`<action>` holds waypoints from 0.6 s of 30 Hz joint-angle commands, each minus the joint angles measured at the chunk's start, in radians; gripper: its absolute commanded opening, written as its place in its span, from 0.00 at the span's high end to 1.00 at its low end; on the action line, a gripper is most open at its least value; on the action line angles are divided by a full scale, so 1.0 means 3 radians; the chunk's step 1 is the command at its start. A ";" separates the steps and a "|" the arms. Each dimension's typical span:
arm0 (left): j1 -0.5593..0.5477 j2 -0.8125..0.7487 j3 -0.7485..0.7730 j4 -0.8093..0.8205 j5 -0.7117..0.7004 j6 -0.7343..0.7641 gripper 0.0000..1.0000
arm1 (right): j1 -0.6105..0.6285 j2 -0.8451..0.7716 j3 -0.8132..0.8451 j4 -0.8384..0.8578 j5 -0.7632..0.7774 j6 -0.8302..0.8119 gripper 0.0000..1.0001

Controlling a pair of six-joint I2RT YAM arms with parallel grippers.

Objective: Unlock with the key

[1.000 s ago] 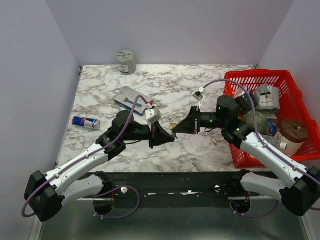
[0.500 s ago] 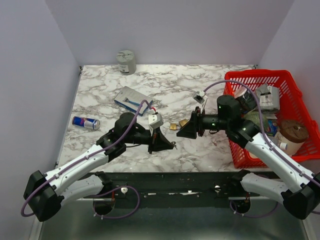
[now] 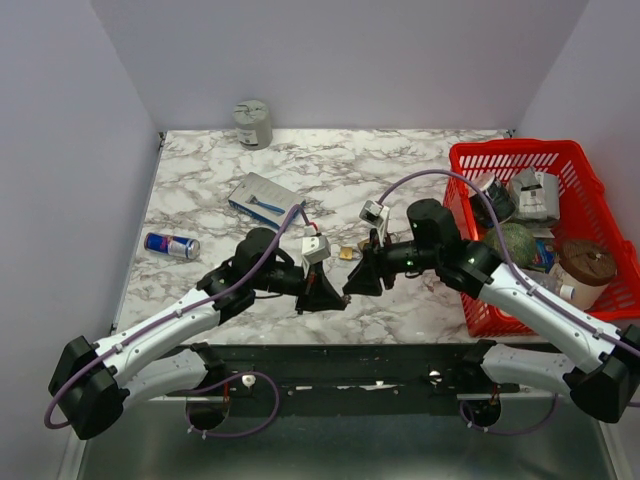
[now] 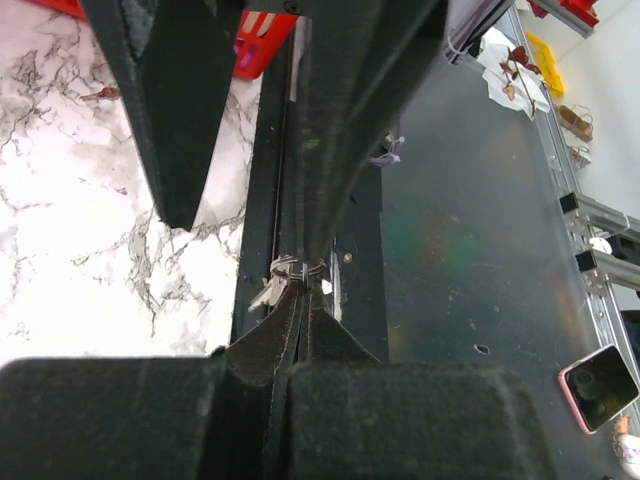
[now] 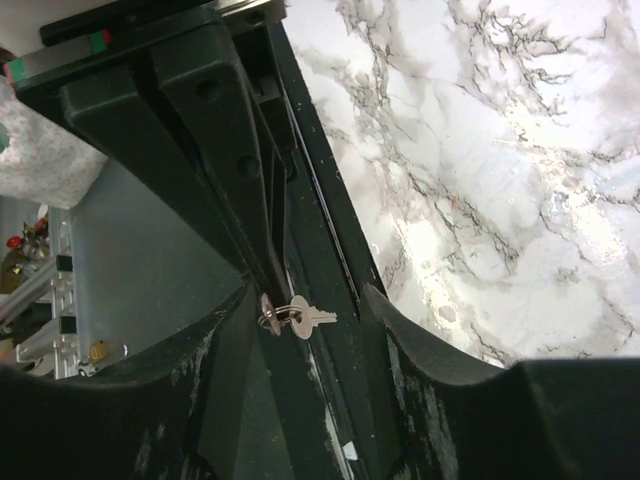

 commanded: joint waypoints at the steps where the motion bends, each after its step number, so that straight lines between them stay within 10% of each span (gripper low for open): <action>1: -0.0029 0.0016 -0.0003 -0.0048 0.0125 0.0040 1.00 | 0.0059 0.0071 0.0143 -0.0002 0.0011 -0.0120 0.49; 18: -0.0024 0.0010 0.0058 -0.0253 -0.0208 0.0168 1.00 | 0.0146 0.0106 -0.0041 0.0054 -0.0173 -0.0064 0.64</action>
